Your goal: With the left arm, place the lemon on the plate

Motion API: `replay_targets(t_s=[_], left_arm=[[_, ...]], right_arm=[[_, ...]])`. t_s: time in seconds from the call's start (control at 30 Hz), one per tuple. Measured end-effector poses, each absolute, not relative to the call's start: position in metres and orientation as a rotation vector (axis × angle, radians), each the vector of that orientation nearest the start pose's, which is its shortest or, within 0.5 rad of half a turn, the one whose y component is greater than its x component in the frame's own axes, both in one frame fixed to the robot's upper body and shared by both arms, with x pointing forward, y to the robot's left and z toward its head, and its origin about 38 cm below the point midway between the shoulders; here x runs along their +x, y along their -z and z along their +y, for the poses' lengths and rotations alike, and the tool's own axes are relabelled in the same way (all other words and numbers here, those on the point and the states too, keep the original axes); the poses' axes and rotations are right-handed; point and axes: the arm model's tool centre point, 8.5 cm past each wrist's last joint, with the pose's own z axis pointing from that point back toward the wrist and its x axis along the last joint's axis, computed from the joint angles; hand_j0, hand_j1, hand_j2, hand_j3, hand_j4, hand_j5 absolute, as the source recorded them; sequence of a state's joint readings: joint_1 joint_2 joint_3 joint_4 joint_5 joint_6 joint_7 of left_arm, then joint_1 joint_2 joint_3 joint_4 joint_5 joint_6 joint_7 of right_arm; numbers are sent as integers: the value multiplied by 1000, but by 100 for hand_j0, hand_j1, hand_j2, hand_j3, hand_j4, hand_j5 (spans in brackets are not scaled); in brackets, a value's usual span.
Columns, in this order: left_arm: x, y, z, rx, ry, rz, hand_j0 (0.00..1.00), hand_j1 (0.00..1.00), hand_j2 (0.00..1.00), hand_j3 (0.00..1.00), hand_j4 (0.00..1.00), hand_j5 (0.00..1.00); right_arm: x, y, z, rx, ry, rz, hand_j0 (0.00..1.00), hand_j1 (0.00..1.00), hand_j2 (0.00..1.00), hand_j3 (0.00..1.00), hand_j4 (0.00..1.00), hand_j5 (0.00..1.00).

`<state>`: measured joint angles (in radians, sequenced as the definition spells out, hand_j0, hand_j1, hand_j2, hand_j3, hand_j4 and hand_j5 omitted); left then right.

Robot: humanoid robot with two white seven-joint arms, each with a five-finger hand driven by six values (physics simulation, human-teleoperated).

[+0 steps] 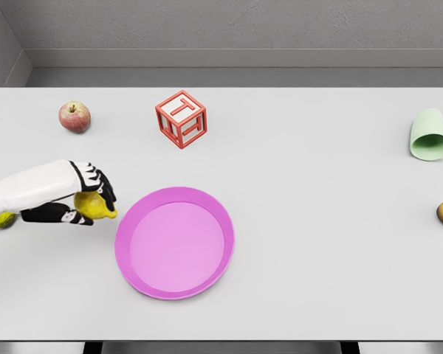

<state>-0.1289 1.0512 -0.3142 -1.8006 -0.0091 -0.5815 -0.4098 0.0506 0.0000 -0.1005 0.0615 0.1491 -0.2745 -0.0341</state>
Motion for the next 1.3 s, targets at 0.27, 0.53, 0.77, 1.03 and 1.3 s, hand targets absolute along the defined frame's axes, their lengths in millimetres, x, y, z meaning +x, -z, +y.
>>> replay_targets(t_s=[0.27,0.53,0.77,1.03,1.3], left_arm=[[328,-223,320,81,1790,-1706,48,48,48,48,48,48],[329,-222,313,72,1781,-1735,47,47,47,47,47,47],[329,-219,307,59,1779,-1747,47,47,47,47,47,47],[334,-219,295,47,1793,-1777,47,47,47,47,47,47],[332,-210,282,11,1792,-1790,47,47,47,47,47,47]], right_arm=[[-25,258,-271,-105,-51,-162,100,100,100,100,100,100],[-25,258,-271,-106,-51,-162,100,100,100,100,100,100],[-25,258,-271,-106,-51,-162,100,100,100,100,100,100],[-25,258,-271,-105,-51,-162,100,100,100,100,100,100],[-25,258,-271,-105,-52,-162,100,100,100,100,100,100]])
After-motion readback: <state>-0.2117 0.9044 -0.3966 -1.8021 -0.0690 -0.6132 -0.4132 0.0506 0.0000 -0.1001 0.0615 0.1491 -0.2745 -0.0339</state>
